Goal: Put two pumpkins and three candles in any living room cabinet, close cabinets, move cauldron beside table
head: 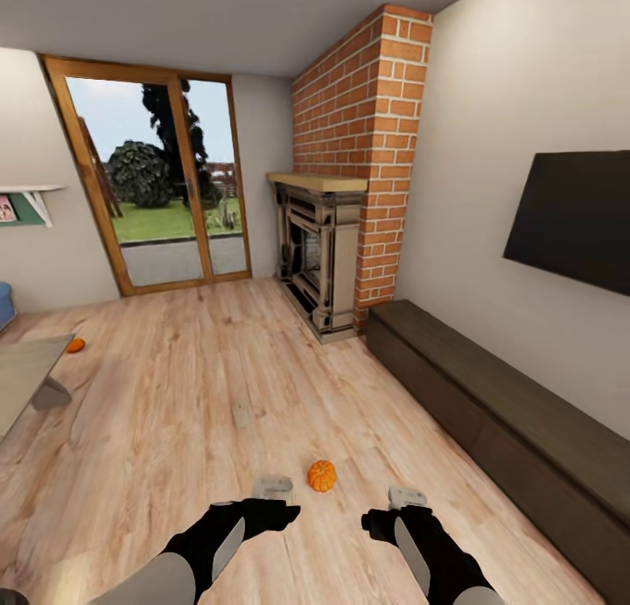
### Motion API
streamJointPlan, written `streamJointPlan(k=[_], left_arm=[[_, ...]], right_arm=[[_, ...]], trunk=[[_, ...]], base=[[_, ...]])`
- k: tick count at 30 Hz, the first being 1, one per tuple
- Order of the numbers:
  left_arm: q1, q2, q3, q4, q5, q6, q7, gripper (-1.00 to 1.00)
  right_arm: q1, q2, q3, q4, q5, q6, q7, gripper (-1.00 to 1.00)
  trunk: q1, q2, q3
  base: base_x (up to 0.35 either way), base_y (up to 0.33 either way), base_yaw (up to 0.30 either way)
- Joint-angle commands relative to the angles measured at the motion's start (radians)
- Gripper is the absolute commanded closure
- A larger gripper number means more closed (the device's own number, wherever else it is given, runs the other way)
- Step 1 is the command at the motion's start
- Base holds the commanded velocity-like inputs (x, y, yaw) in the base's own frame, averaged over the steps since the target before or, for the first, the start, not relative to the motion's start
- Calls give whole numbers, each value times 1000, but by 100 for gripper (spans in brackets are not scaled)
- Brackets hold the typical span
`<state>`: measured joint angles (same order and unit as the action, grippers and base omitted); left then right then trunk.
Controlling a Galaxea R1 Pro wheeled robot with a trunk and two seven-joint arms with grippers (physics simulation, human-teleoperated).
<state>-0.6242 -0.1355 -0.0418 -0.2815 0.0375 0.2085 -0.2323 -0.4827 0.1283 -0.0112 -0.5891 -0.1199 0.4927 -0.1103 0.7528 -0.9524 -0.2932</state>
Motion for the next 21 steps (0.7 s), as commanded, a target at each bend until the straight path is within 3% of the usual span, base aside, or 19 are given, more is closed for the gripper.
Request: streamJointPlan(k=[1, 21], left_arm=[[0, 1, -4, -2, 4, 6, -1, -100], [0, 1, -4, -2, 4, 6, -1, -100]], right_arm=[[0, 1, -1, -1, -10, 3, -7, -100], [0, 0, -1, -1, -10, 3, -8, -100]], trunk=[[-4, 6, 3], [-80, 146, 82]], base=[[0, 0, -273], [0, 0, -270]])
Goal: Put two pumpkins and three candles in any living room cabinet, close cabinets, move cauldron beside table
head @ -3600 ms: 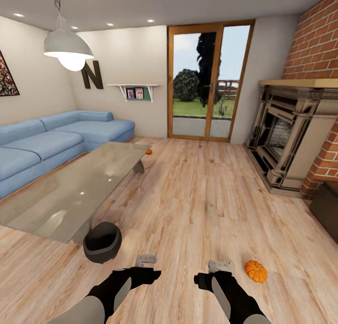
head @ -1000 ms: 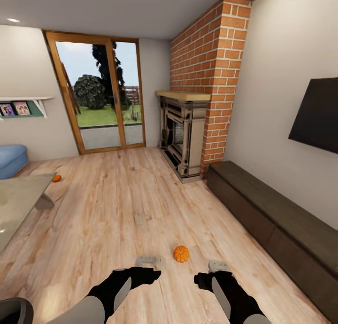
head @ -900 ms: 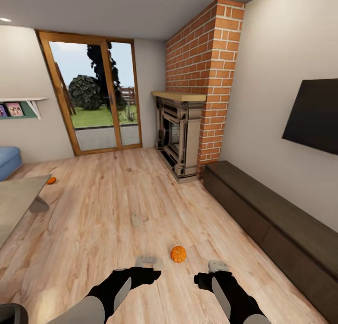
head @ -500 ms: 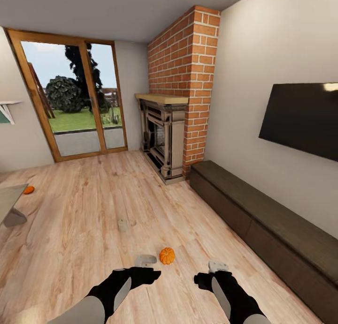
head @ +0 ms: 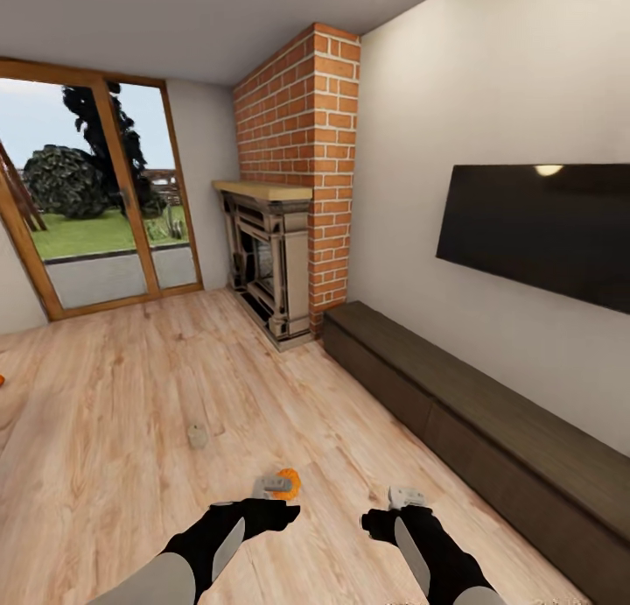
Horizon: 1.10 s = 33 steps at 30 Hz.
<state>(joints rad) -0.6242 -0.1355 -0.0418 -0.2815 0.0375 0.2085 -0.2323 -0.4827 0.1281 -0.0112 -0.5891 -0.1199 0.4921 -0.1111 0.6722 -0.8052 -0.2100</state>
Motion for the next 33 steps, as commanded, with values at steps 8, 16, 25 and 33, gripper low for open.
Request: streamJointPlan(k=[8, 16, 25, 33], left_arm=[[0, 1, -4, -2, 4, 6, -1, -100], [0, 1, -4, -2, 4, 6, -1, -100], [0, 1, -4, -2, 4, 6, 0, -100], [0, 1, -4, -2, 4, 6, 1, -100]], right_arm=[[-1, 1, -1, -1, -10, 3, -7, -100], [-1, 1, -1, -1, -10, 3, -7, -100], [-1, 1, -1, -1, -10, 3, -7, -100], [-1, 1, -1, -1, -10, 3, -7, -100]], trunk=[[-31, 55, 31], [-61, 111, 62], [-96, 174, 98], [-126, 230, 130]], base=[[0, 0, -268], [0, 0, -268], [0, 0, -268], [0, 0, -268]])
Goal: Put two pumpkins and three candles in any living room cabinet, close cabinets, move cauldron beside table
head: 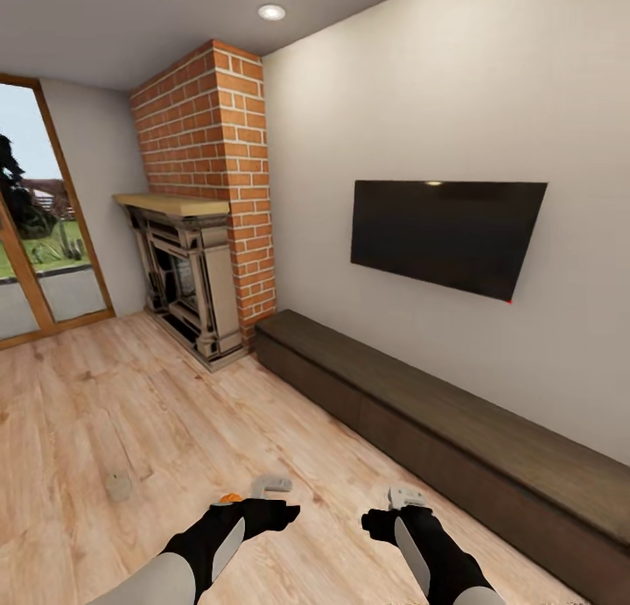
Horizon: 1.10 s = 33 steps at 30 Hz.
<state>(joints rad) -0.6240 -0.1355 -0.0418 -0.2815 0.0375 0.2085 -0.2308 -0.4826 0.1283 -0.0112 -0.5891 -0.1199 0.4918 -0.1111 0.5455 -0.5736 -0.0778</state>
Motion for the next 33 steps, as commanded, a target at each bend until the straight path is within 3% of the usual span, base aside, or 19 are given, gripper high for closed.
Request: streamJointPlan(k=[1, 25, 33], left_arm=[[0, 1, -4, -2, 4, 6, -1, -100], [0, 1, -4, -2, 4, 6, -2, -100], [0, 1, -4, -2, 4, 6, -2, -100]], right_arm=[[-1, 1, -1, -1, -10, 4, -7, -100], [-1, 1, -1, -1, -10, 4, -7, -100], [-1, 1, -1, -1, -10, 4, -7, -100]], trunk=[[-3, 6, 2], [-95, 174, 98], [-95, 174, 105]], base=[[0, 0, -268], [0, 0, -268], [0, 0, -263]])
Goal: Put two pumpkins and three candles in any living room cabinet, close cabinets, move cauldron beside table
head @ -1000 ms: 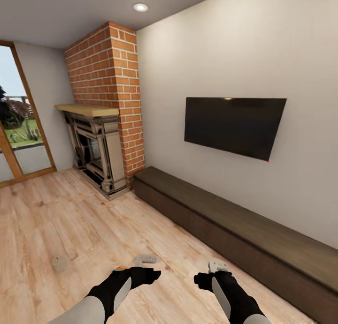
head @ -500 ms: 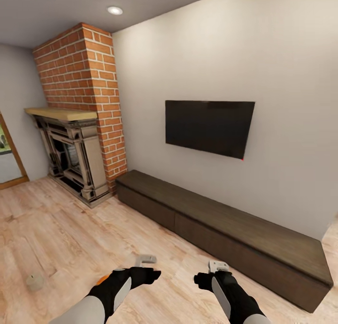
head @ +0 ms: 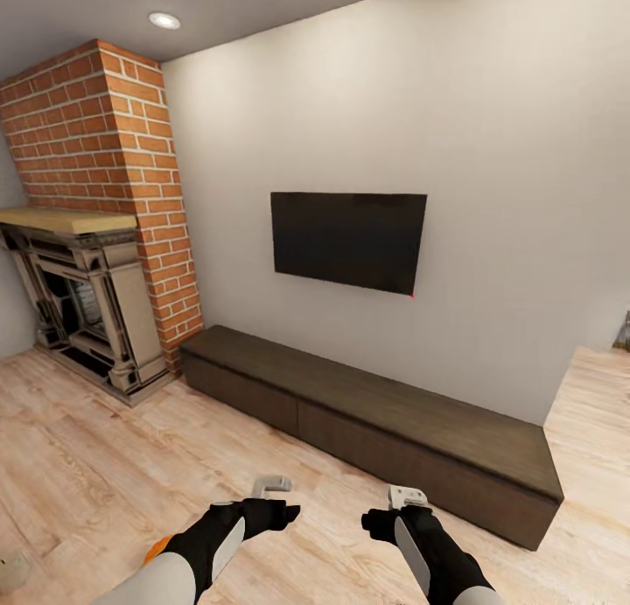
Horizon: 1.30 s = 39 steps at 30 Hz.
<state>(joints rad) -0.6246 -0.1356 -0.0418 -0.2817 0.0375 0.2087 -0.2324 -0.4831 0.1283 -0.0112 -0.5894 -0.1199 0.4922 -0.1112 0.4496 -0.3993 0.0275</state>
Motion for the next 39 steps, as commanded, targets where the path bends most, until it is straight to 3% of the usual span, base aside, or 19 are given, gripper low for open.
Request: streamJointPlan(k=[1, 12, 39], left_arm=[[0, 1, -4, -2, 4, 6, -1, -100], [0, 1, -4, -2, 4, 6, 1, -100], [0, 1, -4, -2, 4, 6, -1, -100]], right_arm=[[0, 1, -1, -1, -11, 3, -7, -100], [0, 1, -1, -2, -11, 3, -7, -100], [0, 1, -1, -3, -11, 3, -7, -100]], trunk=[[0, -1, 0], [0, -1, 6], [0, -1, 45]], base=[[0, 0, -223], [0, 0, -72], [0, 0, -67]])
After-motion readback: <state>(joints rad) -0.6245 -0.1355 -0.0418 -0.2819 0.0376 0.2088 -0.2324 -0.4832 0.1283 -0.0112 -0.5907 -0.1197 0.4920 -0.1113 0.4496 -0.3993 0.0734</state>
